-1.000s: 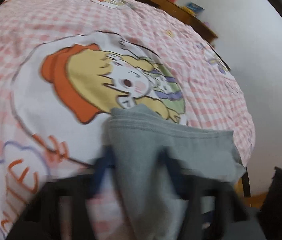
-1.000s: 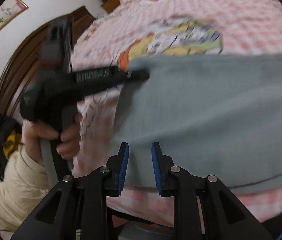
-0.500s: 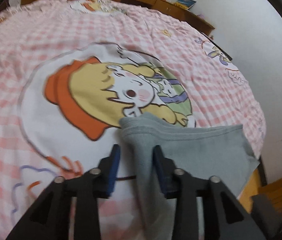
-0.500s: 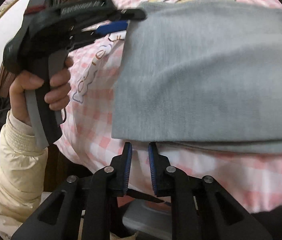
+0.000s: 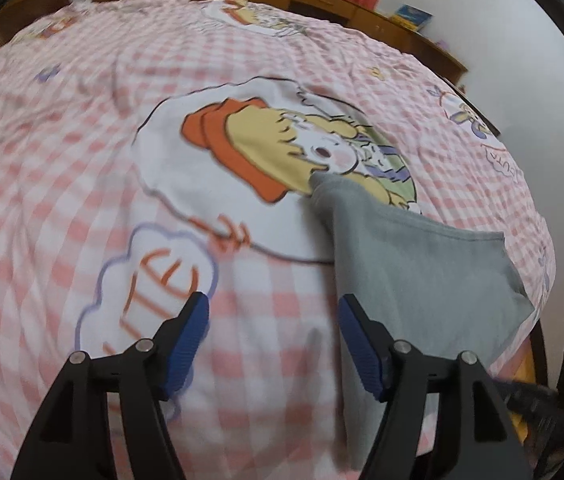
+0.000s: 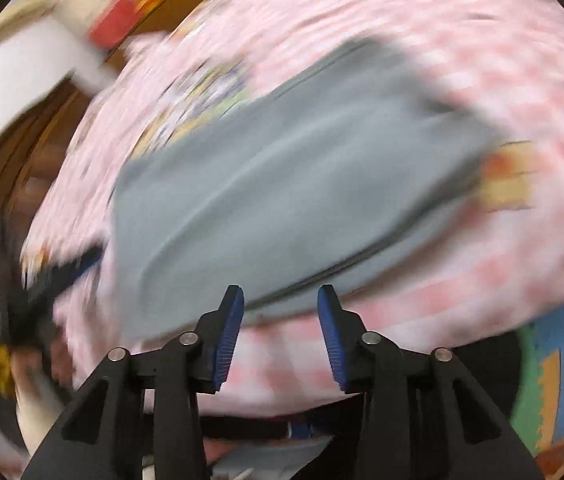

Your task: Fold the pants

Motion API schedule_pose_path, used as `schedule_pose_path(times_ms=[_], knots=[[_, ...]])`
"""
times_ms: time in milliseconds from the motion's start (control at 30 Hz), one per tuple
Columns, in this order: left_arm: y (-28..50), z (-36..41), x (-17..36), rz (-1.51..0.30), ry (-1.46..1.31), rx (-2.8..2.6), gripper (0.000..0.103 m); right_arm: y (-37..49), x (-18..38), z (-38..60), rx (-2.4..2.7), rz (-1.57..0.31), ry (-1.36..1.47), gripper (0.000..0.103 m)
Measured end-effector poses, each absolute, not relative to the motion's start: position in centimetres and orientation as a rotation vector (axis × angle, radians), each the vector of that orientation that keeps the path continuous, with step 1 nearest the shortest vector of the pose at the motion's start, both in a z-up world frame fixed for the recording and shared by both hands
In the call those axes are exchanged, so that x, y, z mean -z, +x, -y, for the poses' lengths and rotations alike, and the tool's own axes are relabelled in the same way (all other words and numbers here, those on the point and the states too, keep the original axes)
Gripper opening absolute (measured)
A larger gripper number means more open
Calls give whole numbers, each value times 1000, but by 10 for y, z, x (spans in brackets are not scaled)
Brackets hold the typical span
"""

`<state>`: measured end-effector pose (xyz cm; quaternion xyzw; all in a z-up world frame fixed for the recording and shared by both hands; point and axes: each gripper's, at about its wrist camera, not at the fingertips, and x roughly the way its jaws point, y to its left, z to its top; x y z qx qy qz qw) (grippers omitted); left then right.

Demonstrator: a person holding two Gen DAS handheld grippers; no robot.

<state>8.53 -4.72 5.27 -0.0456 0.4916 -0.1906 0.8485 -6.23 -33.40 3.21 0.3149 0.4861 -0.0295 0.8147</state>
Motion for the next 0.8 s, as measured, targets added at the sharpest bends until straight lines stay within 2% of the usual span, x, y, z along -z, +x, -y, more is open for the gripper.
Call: schedule_pose_path(times_ms=[33, 167, 367, 800], knots=[[81, 44, -51, -1039, -113, 393, 71, -69, -36, 347, 106, -1005, 703, 41], [68, 33, -45, -1050, -149, 382, 71, -81, -38, 387, 240, -925, 792, 58], [63, 28, -43, -1058, -160, 361, 73, -80, -15, 411, 220, -899, 988, 58], [44, 38, -44, -1087, -157, 372, 75, -94, -8, 423, 184, -833, 1002, 58]])
